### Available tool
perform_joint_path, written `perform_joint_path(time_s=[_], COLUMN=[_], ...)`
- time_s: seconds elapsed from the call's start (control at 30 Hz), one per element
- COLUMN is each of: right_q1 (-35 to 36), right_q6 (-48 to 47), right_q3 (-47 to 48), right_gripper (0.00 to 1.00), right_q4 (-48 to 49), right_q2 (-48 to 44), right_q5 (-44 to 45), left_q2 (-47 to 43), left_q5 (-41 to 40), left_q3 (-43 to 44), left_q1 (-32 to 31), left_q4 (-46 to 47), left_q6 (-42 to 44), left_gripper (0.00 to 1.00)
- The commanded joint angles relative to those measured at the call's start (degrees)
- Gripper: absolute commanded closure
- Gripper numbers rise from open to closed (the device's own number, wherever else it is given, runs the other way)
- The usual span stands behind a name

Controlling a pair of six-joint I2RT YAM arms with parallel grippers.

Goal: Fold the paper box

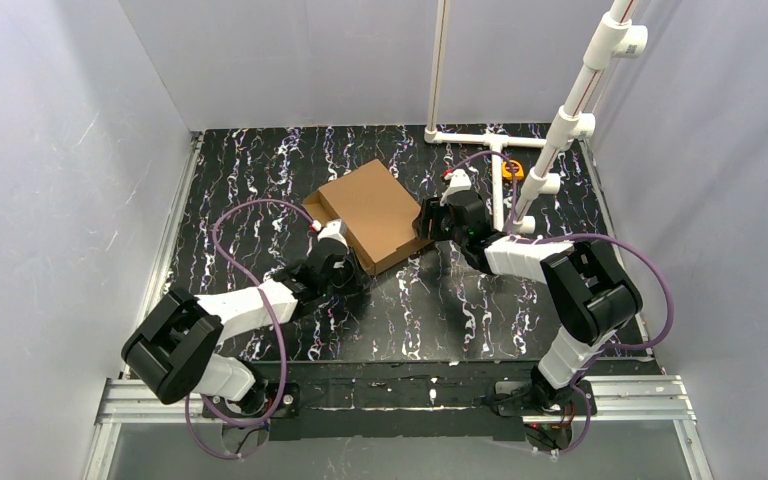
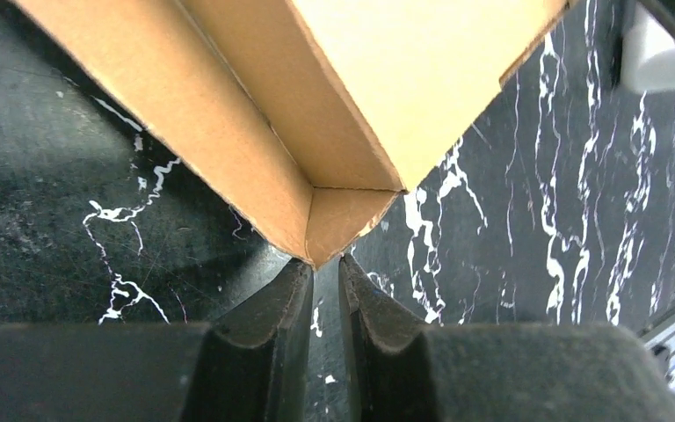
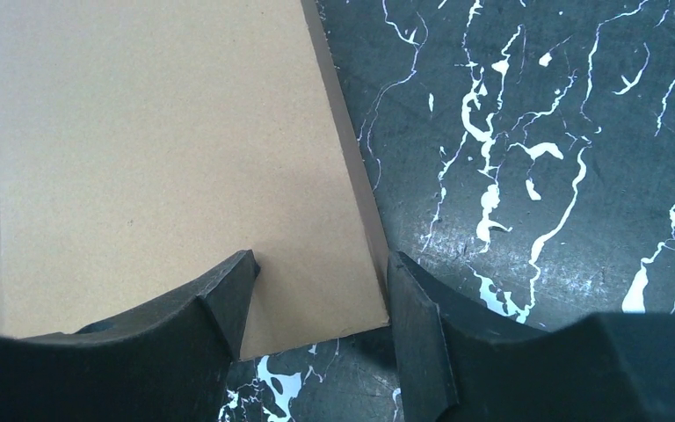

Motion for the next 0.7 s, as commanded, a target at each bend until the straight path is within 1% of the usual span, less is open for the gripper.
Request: perform_joint_path(time_s=[0.0,0.1,0.17,0.27,0.4,0.47,0.53,0.6,0.67], right_q1=[0.71,0.65,0.62,0.63,0.64,0.62,0.67,0.63,0.63], right_q6=[-0.93,-1.08,-1.13,-1.22,-1.43,-1.53,-1.70,-1.83,-1.91], right_q3=[0.94,0.94,1.03,1.12,1.21,1.20,1.25,1.29,1.36], right_gripper=[0.35,0.36,0.36,0.36,0.36,0.36,0.36,0.35,0.36], right_q4=[-3.07,-3.10,-3.15,-3.28,-3.41,-3.43,-3.49,-3.48,-3.49], right_q2=[1.32,1.47,1.72,2.08,2.27,2.36,2.45,2.61,2.78], right_q5=[-1.14,-1.12,-1.25,-1.31,-1.24,-1.26,-1.34,-1.42,-1.67], left_q2=[-3.57,-7.98,-12.05,-19.85,-27.22,-28.42,-27.84,-26.04,-22.96], left_q5=[7.46,10.40,10.81,6.80,-2.42,-8.54,-11.62,-10.35,-5.85], left_q3=[0.87,-3.21,-6.03,-10.62,-14.01,-13.08,-11.93,-11.16,-11.13], left_q1=[0.12,0.31,0.30,0.64,1.69,2.53,3.97,6.66,10.56], left_q4=[2.47,2.40,1.35,-2.17,-9.75,-16.56,-20.54,-20.60,-17.45], left_q6=[8.48,10.19,10.56,9.51,6.65,3.81,2.54,2.01,0.90], left_gripper=[0.83,0.82,0.82,0.83,0.89,0.94,0.97,0.98,0.98])
